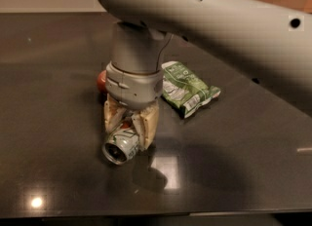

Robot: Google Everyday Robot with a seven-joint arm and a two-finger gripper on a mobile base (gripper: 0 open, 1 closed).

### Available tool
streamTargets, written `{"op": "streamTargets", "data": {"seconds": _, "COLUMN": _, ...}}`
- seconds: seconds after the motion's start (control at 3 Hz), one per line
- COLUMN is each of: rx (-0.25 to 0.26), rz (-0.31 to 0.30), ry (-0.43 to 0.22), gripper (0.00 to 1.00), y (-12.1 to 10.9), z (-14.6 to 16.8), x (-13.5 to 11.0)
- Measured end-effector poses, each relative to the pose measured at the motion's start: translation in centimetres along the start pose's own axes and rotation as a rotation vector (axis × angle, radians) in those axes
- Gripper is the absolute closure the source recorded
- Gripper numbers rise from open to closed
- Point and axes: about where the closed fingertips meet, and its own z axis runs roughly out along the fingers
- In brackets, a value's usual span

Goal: Place 7up can upright

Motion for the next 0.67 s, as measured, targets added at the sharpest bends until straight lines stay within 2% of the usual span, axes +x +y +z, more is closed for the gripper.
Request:
{"op": "streamTargets", "data": {"seconds": 0.33, "rx": 0.088, "rz": 0.096, "ry": -0.168, "gripper": 1.0, "y": -0.9, "z": -3.0, "x": 0.0}}
{"op": "streamTargets", "data": {"seconds": 0.67, "rx": 0.193, "rz": 0.246, "ry": -0.332, "gripper": 1.0, "y": -0.9, "z": -5.3, "x": 0.0}}
